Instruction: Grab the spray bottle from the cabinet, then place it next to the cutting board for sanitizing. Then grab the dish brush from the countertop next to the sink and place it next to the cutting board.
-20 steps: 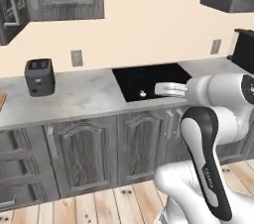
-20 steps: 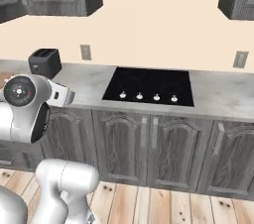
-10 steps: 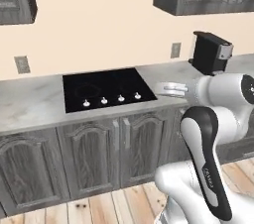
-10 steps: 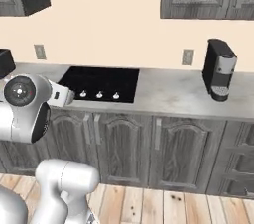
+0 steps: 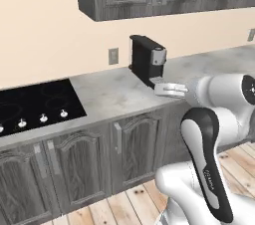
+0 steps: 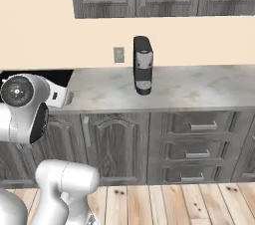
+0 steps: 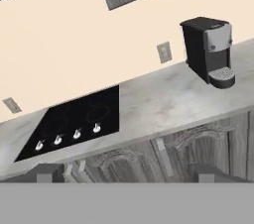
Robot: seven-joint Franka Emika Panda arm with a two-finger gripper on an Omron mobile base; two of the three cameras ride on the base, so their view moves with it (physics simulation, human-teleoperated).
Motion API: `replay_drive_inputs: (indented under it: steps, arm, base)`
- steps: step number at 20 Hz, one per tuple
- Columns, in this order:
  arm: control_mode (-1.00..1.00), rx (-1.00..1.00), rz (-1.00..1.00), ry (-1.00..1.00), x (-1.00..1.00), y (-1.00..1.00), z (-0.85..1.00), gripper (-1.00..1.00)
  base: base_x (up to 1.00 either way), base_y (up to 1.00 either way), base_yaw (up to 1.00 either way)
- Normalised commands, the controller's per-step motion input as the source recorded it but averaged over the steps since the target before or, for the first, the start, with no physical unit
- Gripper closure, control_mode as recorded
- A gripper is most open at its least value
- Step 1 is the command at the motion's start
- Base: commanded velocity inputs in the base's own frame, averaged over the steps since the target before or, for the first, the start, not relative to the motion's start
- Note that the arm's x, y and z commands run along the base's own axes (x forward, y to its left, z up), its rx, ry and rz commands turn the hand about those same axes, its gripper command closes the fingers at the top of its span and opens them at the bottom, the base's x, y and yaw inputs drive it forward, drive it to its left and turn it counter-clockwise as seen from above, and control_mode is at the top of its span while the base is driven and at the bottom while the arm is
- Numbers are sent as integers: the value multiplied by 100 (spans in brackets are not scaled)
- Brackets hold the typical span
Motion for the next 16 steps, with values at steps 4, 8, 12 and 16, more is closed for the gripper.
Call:
replay_drive_inputs:
  steps: [4,8,12,16]
  arm:
    - [100,0,0,0,0,0,0,-100]
    - [100,0,0,0,0,0,0,-100]
    - [100,0,0,0,0,0,0,-100]
    - [100,0,0,0,0,0,0,-100]
  base:
    - [44,-100,-46]
    - [35,-95,-57]
    - [16,-65,-71]
    - [2,-40,-81]
